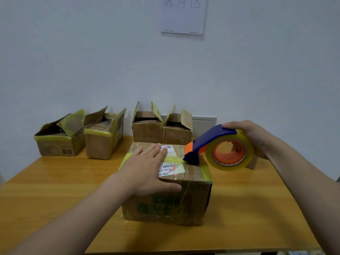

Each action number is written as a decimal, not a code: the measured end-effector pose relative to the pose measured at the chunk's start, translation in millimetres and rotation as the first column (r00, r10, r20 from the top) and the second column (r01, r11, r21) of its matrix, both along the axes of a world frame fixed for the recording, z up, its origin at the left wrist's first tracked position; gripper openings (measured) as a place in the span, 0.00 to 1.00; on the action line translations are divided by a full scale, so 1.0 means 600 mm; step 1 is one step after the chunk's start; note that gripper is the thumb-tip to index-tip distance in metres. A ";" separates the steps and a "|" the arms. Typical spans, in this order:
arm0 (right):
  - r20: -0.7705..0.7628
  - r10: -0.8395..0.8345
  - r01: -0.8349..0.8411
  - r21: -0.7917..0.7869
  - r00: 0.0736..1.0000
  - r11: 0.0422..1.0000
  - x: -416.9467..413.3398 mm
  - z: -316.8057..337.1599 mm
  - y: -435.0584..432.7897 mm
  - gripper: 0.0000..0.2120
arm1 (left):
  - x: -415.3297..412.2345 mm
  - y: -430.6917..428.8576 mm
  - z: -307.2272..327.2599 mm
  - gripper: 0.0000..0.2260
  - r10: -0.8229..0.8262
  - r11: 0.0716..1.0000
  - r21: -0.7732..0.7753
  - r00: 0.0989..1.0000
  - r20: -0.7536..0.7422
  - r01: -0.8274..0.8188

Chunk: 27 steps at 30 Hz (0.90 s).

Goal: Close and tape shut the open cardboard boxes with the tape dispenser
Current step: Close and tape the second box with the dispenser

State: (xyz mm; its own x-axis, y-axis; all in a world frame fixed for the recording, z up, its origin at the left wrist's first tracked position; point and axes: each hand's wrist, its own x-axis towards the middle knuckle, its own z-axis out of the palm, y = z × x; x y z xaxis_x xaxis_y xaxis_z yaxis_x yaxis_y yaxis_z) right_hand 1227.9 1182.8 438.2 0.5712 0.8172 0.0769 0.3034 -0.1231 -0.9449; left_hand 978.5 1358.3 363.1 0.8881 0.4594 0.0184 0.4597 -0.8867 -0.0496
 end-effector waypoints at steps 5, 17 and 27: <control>0.000 0.024 -0.024 -0.005 1.000 1.000 -0.003 0.006 0.011 0.22 | 0.026 -0.029 0.007 0.58 -0.017 0.999 0.032 0.999 0.039 0.015; -0.046 0.115 -0.111 0.071 0.992 0.991 -0.040 -0.007 0.052 0.12 | -0.010 0.029 -0.014 0.52 -0.102 0.994 0.040 0.990 0.102 0.098; -0.091 0.064 -0.060 0.040 0.994 0.997 -0.019 -0.006 0.022 0.17 | -0.031 0.037 -0.007 0.49 -0.089 0.996 -0.001 0.989 0.115 0.090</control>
